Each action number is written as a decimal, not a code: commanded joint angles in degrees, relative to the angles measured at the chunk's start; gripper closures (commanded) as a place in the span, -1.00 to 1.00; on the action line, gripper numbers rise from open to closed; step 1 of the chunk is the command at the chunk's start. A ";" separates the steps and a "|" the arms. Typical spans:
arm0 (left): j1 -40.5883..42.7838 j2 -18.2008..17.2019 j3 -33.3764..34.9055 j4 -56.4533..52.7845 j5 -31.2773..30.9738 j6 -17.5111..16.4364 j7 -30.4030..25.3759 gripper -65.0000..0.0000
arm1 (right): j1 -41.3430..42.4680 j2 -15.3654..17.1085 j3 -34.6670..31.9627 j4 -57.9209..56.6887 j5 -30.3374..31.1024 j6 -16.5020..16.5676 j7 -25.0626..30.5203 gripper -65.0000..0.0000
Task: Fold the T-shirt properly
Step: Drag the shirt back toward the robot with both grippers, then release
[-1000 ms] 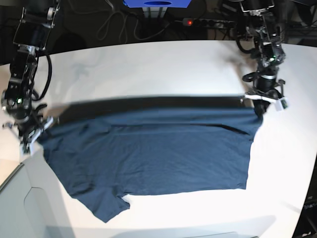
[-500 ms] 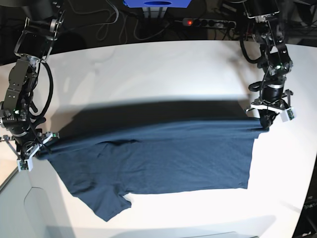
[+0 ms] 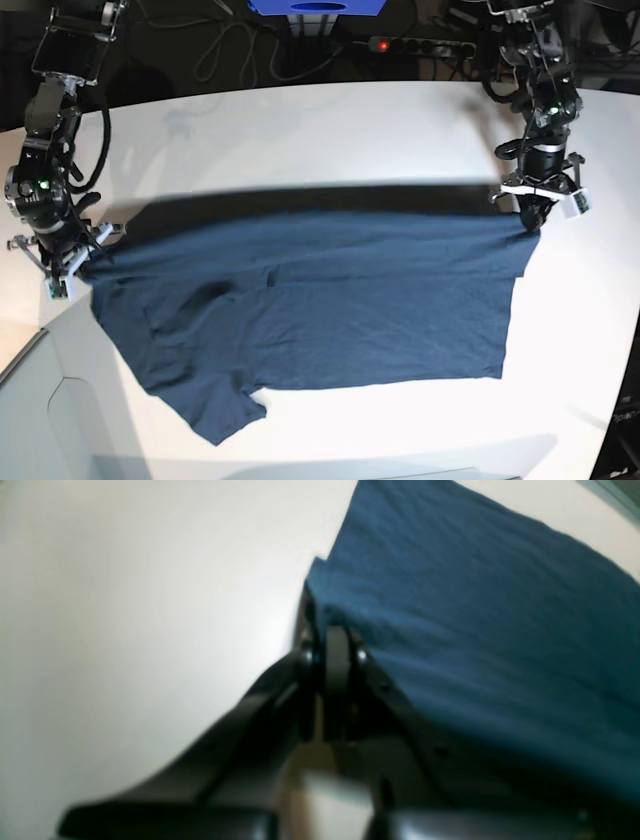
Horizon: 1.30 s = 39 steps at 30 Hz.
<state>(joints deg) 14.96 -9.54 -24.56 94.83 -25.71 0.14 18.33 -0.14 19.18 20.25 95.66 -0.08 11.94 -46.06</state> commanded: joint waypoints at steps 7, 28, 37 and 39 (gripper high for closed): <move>5.30 0.79 -1.42 2.71 -0.26 -0.10 -1.49 1.00 | -6.14 1.35 3.27 3.02 -0.41 0.41 0.83 1.00; 23.50 3.08 -1.51 11.50 0.09 -0.19 -0.96 1.00 | -23.99 0.21 3.27 6.37 -0.49 0.41 1.10 1.00; 27.28 3.08 -1.33 11.33 0.18 -0.19 -0.96 1.00 | -26.28 0.29 3.27 6.37 -0.49 0.41 1.01 1.00; 27.63 2.99 -1.42 11.33 0.18 -0.19 -0.96 1.00 | -26.45 0.47 3.27 6.37 -0.58 0.41 1.01 1.00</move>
<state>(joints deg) 41.60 -6.07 -25.58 105.34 -25.32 -0.03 18.65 -26.52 18.59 22.96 101.03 -0.43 11.97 -45.60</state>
